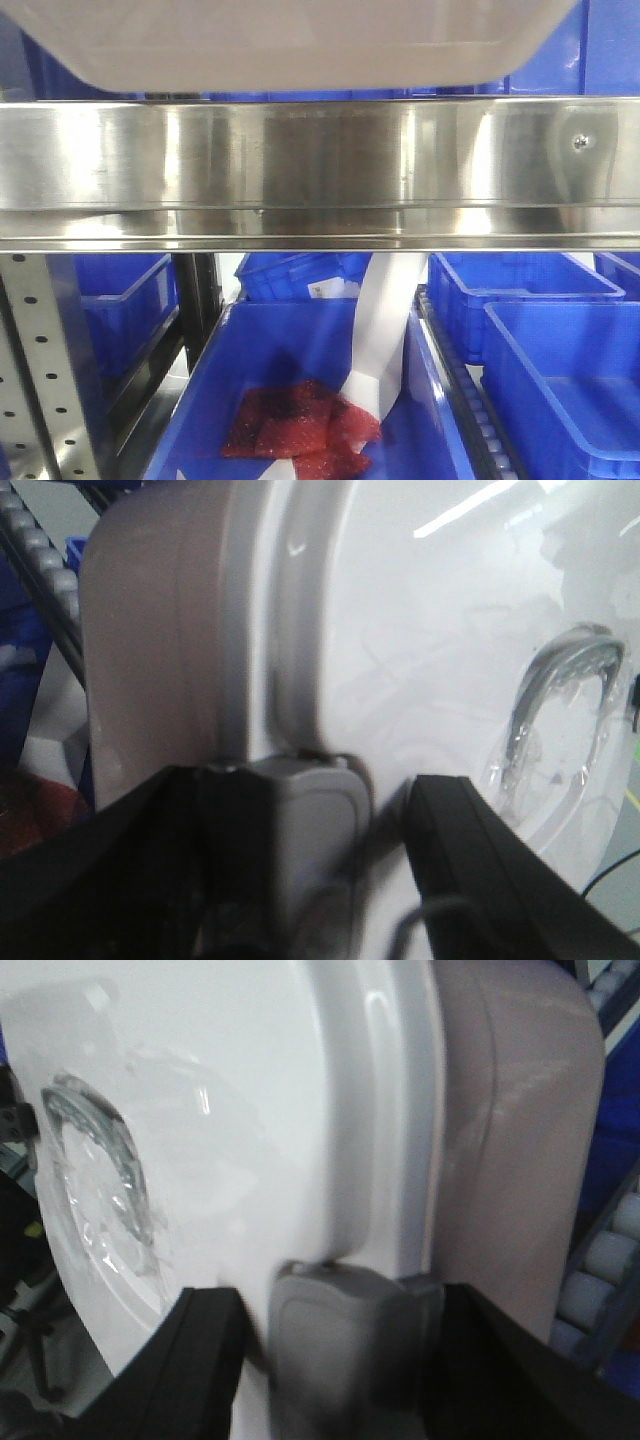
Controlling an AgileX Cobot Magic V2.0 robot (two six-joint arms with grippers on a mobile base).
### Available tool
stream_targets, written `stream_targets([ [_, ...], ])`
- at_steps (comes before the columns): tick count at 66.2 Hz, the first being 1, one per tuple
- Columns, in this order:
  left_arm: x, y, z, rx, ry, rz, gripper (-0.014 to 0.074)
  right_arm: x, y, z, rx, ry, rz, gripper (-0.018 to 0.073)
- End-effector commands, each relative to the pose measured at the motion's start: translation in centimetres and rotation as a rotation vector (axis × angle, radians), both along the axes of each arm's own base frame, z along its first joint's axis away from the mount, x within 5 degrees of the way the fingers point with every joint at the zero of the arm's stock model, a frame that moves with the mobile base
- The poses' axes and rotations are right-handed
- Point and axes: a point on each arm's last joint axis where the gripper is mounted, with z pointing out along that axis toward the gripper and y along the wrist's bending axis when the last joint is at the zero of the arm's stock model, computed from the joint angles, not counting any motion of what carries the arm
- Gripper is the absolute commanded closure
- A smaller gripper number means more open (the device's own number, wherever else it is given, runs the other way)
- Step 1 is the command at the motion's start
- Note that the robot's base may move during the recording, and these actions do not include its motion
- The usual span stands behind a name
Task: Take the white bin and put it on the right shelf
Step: 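Raise the held bin above the upper steel shelf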
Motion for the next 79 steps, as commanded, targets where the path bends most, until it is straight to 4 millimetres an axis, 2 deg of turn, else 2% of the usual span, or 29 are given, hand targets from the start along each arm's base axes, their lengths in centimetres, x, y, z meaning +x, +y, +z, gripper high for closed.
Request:
stream_targets([
  [1,-0.6,-1.1,2.3,-0.176,-0.035,-0.106,0.0322,-0.7,1.3,2.7,0.244,-0.025,0.13,0.0132],
  [15,1.1,-1.1,3.4,-0.174,-0.04,-0.132,0.0322,2.1,1.2,1.7,0.37,0.064,0.161,0.0132],
  [26,3.4,-1.4,3.8,-0.182,-0.021,-0.177,0.0322,3.9,1.0,1.1,0.431,0.093,0.161,0.0132],
  [36,5.5,-2.2,3.4,-0.2,0.014,-0.22,0.0322,4.7,0.9,1.2,0.437,0.079,0.152,0.0132],
  [50,7.3,-2.6,2.6,-0.23,0.049,-0.212,0.0322,6.7,0.6,2.7,0.433,0.026,0.115,0.0132],
  [64,8.7,-2.4,1.9,-0.238,0.056,-0.144,0.0322,9.0,0.4,1.2,0.444,0.092,0.113,0.0132],
  [79,9.8,-2.0,1.6,-0.245,0.046,-0.056,0.0321,10.0,0.3,0.2,0.433,0.12,0.097,0.0132],
])
